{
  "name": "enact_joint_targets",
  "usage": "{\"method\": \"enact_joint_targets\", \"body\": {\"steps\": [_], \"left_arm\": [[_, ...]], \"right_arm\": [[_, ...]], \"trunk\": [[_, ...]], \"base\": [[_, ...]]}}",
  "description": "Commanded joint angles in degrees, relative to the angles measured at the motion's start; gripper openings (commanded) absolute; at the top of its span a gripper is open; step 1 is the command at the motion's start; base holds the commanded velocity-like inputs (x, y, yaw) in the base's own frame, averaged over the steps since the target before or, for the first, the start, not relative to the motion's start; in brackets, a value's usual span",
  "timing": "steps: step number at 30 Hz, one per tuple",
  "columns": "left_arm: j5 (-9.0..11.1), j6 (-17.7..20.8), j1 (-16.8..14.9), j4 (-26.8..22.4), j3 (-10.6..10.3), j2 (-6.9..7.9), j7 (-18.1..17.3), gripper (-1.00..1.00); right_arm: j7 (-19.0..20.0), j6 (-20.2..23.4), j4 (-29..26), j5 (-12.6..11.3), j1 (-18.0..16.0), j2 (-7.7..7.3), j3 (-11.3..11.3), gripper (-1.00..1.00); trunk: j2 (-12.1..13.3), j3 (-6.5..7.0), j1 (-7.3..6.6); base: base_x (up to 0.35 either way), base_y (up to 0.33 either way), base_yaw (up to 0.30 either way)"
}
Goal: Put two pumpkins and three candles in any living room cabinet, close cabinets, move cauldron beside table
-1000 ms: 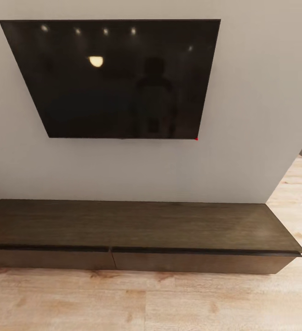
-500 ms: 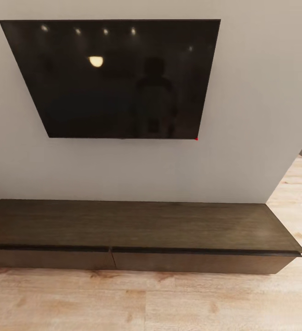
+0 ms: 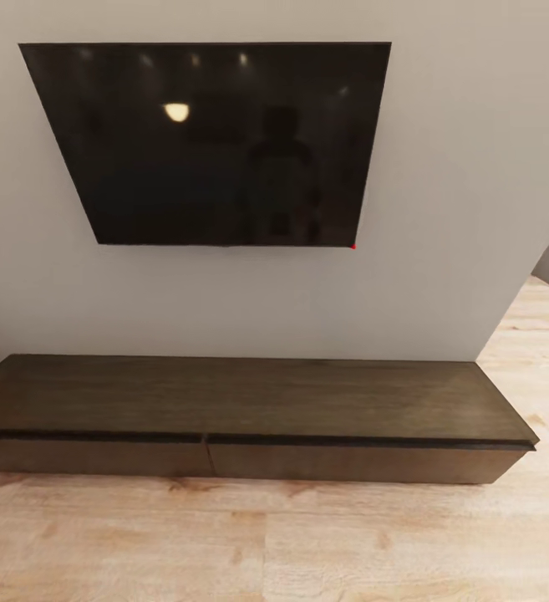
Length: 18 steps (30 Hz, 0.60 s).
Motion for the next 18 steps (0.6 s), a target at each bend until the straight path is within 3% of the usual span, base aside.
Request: {"method": "enact_joint_targets", "body": {"steps": [1,2,10,18], "left_arm": [[0.1,-0.6,0.0,0.0,0.0,0.00,0.3,1.00],[0.1,-1.2,0.0,0.0,-0.1,-0.02,1.0,1.00],[0.1,-1.5,0.0,0.0,-0.1,0.04,1.3,1.00],[0.0,-1.6,0.0,0.0,-0.1,0.06,1.3,1.00]], "right_arm": [[0.2,-1.3,0.0,-0.6,0.0,0.12,-0.1,1.00],[0.1,-3.1,0.0,-0.6,0.0,0.20,0.0,1.00],[-0.2,-4.4,0.9,-0.7,0.0,0.19,0.0,1.00],[-0.2,-4.7,1.4,-0.7,0.0,0.12,0.0,1.00]], "trunk": [[0.0,-0.05,-0.01],[0.0,-0.05,-0.01],[0.0,-0.05,-0.01],[0.0,-0.05,-0.01]], "base": [[-0.050,0.000,0.000],[-0.016,0.000,0.000],[-0.022,0.000,0.000],[-0.256,0.000,0.000]]}}
